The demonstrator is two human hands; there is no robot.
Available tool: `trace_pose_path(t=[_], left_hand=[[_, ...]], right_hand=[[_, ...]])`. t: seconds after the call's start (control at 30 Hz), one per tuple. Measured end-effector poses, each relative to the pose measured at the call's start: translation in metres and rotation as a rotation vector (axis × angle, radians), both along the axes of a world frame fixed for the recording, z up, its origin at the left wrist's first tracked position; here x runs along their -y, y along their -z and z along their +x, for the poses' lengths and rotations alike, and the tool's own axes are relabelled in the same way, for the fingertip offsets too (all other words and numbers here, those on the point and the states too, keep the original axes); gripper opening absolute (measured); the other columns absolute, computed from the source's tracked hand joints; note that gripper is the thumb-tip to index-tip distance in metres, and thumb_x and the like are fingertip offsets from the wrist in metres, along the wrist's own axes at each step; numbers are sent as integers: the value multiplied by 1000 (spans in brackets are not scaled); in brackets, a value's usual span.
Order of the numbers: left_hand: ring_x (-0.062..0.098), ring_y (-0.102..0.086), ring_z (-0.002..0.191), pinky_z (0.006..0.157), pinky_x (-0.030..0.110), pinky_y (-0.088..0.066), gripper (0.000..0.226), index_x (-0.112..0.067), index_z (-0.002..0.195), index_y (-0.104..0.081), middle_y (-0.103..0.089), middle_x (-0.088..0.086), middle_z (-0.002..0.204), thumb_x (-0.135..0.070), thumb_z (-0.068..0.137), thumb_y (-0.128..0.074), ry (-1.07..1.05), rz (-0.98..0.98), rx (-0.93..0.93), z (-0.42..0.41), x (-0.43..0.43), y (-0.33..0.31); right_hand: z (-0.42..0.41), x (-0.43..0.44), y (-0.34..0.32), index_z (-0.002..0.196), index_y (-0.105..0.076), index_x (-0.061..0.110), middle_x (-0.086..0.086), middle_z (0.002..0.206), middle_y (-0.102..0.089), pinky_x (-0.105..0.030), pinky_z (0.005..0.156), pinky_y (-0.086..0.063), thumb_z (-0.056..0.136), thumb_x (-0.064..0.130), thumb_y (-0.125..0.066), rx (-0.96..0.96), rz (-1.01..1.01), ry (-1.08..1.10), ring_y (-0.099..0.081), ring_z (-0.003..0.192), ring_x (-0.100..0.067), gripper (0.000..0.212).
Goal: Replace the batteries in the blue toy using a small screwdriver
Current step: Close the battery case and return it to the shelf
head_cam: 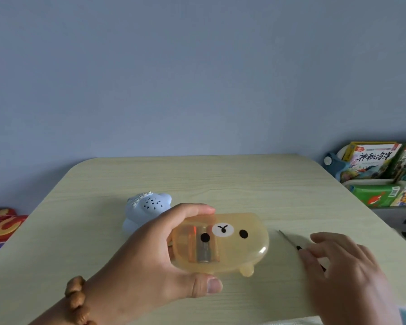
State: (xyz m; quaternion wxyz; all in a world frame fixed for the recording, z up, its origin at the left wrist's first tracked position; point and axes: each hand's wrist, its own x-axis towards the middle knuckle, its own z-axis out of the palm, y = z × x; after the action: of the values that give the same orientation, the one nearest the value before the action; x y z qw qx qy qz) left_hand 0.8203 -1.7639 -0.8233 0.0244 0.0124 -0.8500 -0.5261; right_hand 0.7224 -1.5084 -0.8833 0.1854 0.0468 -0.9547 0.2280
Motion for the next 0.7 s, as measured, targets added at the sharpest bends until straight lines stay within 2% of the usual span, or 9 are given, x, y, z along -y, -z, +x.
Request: trace_pose_path(t=[0.07,0.1,0.17,0.23,0.37,0.43,0.53,0.63,0.7], left_hand=[[-6,-63,109,89,16,-51,87,-64,118,-53,-59,-38,118,-33,51,-99,4,-24,3,0,3,-3],[-6,-62,110,91,17,-51,87,-64,118,-53,-58,-38,119,-37,48,-98,0,-40,3,-2,7,-6],[-3,-63,111,96,25,-51,88,-61,121,-54,-62,-25,121,-40,47,-98,-5,-47,12,-7,19,-17],[3,-65,111,98,33,-52,87,-58,122,-56,-66,-17,122,-36,50,-98,12,-40,11,-12,32,-40],[20,-72,103,84,44,-58,84,-54,120,-58,-72,-15,117,-23,54,-99,50,32,57,-19,58,-132],[21,-70,109,95,50,-56,84,-52,121,-59,-72,-12,118,-23,53,-99,45,54,77,-19,72,-196],[8,-67,114,100,36,-53,85,-51,120,-61,-70,-16,122,-21,51,-99,45,47,81,-25,95,-299],[3,-67,111,95,25,-55,82,-53,119,-60,-70,-19,120,-28,47,-93,26,-1,40,-34,109,-372],[4,-67,111,94,21,-55,83,-52,118,-61,-70,-18,120,-26,46,-92,-17,18,-8,-41,113,-396]], right_hand=[[0,10,-7,73,-69,24,-1,88,-75,-45,72,-56,72,11,-86,-23,-53,-4,-68,79,-36,21],[-2,16,-14,77,-66,29,3,79,-75,-43,69,-57,79,17,-81,-26,-107,-32,-69,74,-33,19],[-11,31,-37,85,-60,33,10,63,-72,-41,63,-58,89,30,-69,9,-204,-119,-71,62,-18,11],[-15,51,-70,91,-64,33,12,58,-72,-31,61,-58,90,30,-69,63,-289,-196,-69,55,-3,6],[-9,86,-176,78,-73,28,23,64,-72,-6,53,-51,86,18,-76,69,-396,-255,-67,50,6,13],[-11,101,-238,72,-69,29,19,59,-70,-7,53,-49,87,22,-75,69,-372,-229,-65,45,5,18],[-21,124,-336,71,-64,30,16,45,-64,-16,67,-49,86,35,-73,24,-304,-263,-63,43,-1,19],[-33,131,-396,79,-66,29,14,48,-67,-11,59,-50,87,34,-73,128,-418,-353,-60,35,-3,12],[-42,134,-420,86,-70,27,13,55,-71,-10,49,-49,87,28,-75,185,-500,-371,-63,38,-2,5]])
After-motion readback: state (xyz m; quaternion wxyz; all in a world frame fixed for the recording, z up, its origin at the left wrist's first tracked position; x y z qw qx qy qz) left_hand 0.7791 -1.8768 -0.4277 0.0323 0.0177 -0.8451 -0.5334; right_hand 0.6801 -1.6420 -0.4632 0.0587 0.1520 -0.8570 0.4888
